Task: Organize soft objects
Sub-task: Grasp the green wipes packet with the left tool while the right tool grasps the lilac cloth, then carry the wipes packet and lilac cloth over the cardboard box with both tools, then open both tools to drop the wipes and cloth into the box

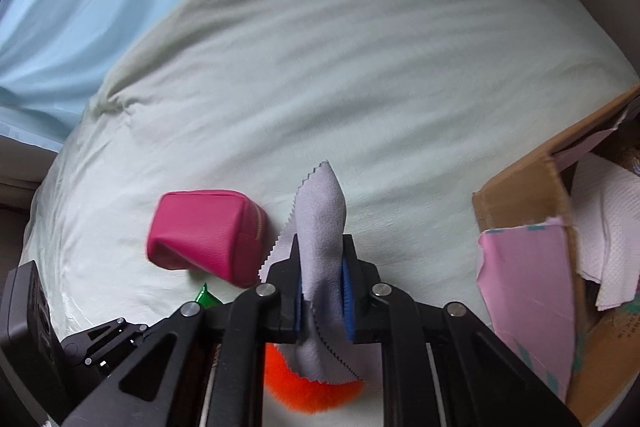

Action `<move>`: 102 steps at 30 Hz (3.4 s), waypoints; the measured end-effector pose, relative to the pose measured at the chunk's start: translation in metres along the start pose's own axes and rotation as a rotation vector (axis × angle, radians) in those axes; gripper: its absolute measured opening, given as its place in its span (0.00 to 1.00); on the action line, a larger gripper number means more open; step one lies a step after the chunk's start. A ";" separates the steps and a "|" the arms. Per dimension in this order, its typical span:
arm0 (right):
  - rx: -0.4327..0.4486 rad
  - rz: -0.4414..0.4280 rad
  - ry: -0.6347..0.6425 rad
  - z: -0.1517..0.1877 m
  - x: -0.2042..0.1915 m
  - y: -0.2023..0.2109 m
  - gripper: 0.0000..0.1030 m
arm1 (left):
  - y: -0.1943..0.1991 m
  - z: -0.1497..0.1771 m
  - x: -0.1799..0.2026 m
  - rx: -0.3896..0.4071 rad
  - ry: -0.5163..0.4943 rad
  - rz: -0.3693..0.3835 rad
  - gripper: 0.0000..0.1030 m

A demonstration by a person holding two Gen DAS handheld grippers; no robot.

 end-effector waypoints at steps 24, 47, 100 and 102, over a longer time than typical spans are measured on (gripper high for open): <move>0.206 -0.091 0.043 0.025 -0.013 0.156 0.13 | 0.151 0.020 0.044 0.266 0.080 -0.013 0.08; 0.401 -0.007 0.027 0.016 0.137 0.338 0.13 | 0.256 -0.035 0.253 0.474 -0.067 0.057 0.08; 0.116 -0.054 0.453 -0.018 0.303 0.110 1.00 | -0.032 -0.112 0.327 0.112 0.231 -0.084 1.00; 0.120 -0.055 0.453 -0.020 0.302 0.114 1.00 | -0.026 -0.113 0.328 0.119 0.232 -0.082 1.00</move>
Point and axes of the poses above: each gripper's, at about its wrist camera, not at the fingertips, and y roughly against the way its jaws point, x to its right, z to its underside, the point moved 8 cm from there along -y, roughly the way its jaws point, and after that the axes turned 10 degrees about z, right-handed, at the moved point
